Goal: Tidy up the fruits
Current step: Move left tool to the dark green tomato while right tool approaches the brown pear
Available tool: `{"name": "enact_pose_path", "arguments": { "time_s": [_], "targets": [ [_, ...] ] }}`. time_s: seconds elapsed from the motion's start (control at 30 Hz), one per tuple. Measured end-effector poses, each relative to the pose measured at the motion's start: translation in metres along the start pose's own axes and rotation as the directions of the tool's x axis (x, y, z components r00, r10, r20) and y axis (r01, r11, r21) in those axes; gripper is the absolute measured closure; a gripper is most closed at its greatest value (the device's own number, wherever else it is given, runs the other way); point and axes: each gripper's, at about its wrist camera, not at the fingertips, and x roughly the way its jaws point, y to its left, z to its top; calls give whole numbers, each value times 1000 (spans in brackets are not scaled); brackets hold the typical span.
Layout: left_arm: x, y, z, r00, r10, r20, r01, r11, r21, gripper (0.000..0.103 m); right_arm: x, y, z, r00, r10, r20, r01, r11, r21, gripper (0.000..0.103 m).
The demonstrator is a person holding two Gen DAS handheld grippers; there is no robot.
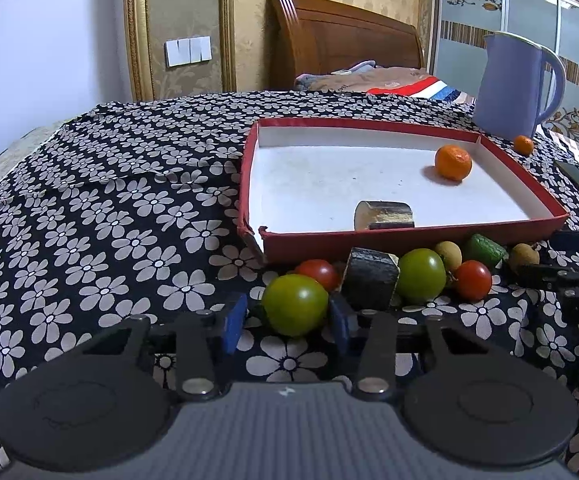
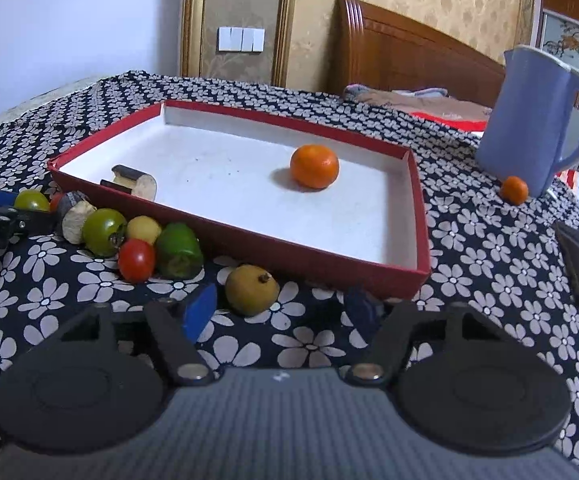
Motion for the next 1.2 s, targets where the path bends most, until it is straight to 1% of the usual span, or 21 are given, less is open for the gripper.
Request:
{"name": "enact_pose_path", "arguments": {
  "time_s": [0.1, 0.17, 0.2, 0.3, 0.37, 0.4, 0.47, 0.53, 0.83, 0.97, 1.2],
  "targets": [
    [2, 0, 0, 1000, -2, -1, 2, 1000, -4, 60, 4, -3, 2, 1000, 20, -12, -20, 1000, 14, 38],
    [2, 0, 1, 1000, -2, -2, 2, 1000, -6, 60, 9, -4, 3, 999, 33, -27, -32, 999, 18, 43],
    [3, 0, 1, 1000, -2, -3, 2, 1000, -4, 61, 11, -5, 3, 999, 41, -30, -40, 999, 22, 43],
    [2, -1, 0, 1000, -8, -3, 8, 1000, 0, 64, 15, -6, 6, 998, 54, -42, -53, 998, 31, 46],
    [2, -1, 0, 1000, -8, -3, 8, 1000, -5, 65, 15, -5, 7, 996, 74, -46, -72, 997, 37, 59],
    [2, -1, 0, 1000, -10, -4, 10, 1000, -6, 67, 15, -4, 7, 995, 82, -48, -80, 996, 41, 61],
    [2, 0, 0, 1000, -11, -4, 11, 1000, -8, 67, 15, -1, 8, 995, 85, -48, -84, 996, 32, 70],
    [2, 0, 0, 1000, -11, -5, 11, 1000, -10, 67, 14, 1, 8, 994, 95, -46, -94, 995, 35, 75],
    [-2, 2, -1, 1000, -20, -2, 20, 1000, -23, 68, 2, 4, 5, 997, 81, -19, -81, 996, 33, 75],
    [-6, 5, -2, 999, -35, 4, 35, 999, -39, 68, -1, 5, 3, 998, 68, -14, -68, 998, 20, 75],
    [-18, 2, -1, 1000, -22, 15, 23, 999, -32, 68, -13, 3, 5, 998, 64, 16, -64, 997, 29, 75]
  ]
}}
